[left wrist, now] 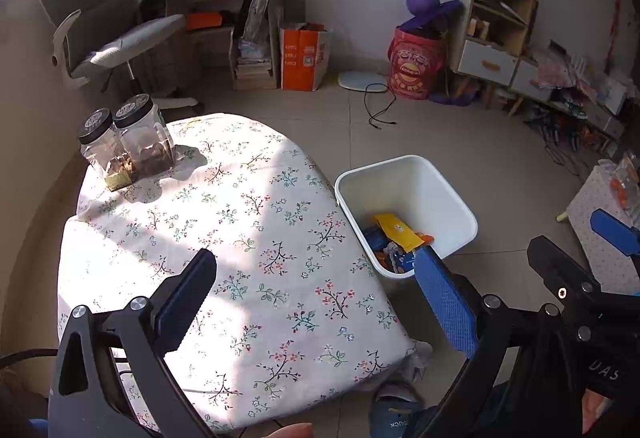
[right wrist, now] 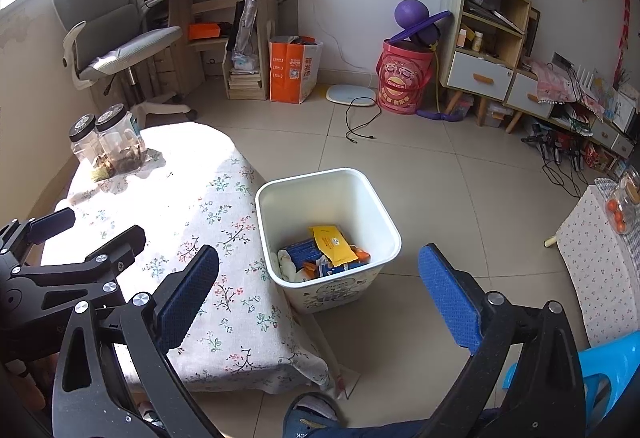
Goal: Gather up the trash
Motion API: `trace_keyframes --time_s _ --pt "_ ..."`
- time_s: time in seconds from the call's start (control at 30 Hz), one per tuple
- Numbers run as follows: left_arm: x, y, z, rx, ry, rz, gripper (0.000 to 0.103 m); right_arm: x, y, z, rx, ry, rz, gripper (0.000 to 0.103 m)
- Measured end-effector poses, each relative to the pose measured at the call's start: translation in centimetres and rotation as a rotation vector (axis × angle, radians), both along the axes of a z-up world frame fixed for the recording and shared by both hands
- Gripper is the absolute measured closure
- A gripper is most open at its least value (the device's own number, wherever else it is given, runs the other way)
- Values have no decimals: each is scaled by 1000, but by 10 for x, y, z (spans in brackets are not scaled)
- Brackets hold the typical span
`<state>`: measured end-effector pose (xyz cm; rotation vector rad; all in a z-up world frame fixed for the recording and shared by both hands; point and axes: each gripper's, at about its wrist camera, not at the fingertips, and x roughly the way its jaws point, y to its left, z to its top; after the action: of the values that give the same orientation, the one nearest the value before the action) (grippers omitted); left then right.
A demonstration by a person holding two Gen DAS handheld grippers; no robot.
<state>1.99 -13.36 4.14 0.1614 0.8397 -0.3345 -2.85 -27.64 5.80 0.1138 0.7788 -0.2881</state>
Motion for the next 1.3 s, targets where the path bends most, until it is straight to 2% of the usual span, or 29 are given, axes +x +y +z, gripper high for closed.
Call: trace_keyframes --time_s 1.3 --pt "2 1 -2 0 12 23 7 6 2 -2 -7 13 10 7"
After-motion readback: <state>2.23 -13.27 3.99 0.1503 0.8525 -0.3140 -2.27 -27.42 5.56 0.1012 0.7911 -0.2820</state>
